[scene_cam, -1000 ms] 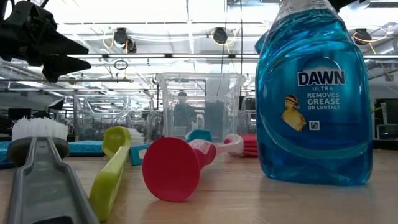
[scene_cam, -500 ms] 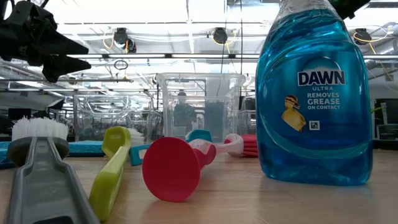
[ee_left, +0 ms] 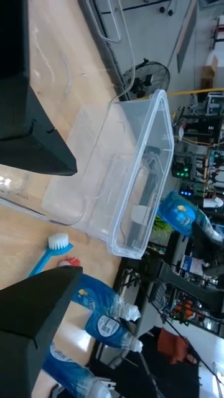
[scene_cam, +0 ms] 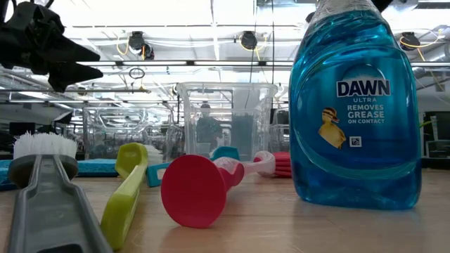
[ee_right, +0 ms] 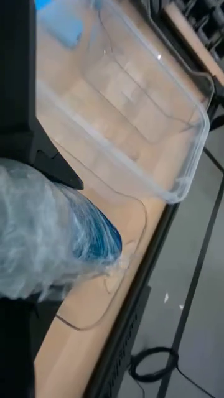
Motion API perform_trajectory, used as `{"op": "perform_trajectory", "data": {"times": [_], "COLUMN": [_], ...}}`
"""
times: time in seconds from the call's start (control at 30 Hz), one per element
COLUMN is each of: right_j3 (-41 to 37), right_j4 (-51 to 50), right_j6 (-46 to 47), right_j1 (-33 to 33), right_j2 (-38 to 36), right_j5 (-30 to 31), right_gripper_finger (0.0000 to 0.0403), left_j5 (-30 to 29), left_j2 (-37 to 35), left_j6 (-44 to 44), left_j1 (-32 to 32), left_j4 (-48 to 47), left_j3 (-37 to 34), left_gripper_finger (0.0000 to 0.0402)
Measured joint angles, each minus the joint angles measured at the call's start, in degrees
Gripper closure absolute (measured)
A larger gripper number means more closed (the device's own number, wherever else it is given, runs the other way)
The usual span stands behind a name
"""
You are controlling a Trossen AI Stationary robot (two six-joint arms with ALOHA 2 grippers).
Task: Pick & Place Kitchen Sink Supplies
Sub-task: Put the blue dishwashing liquid bottle into the right transparent bin
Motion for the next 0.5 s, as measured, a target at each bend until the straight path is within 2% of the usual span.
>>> {"op": "perform_trajectory", "data": {"times": [0.3,0.5], "right_j3": [0.80,0.80], "right_j4": [-3.30,-2.95], "right_j6": [-1.29,-1.28], "right_j1": [-3.84,-5.19], "right_j2": [5.47,8.91], "right_j5": [-2.89,-2.85], "right_gripper_finger": [0.0253,0.0246], "left_j5": [-0.02,-0.01], "left_j2": [0.02,-0.01], "left_j6": [6.16,6.35], "left_j1": [0.00,0.00], "left_j4": [0.00,0.00], "left_j3": [0.01,0.00], "left_gripper_finger": [0.0149,0.0149]}}
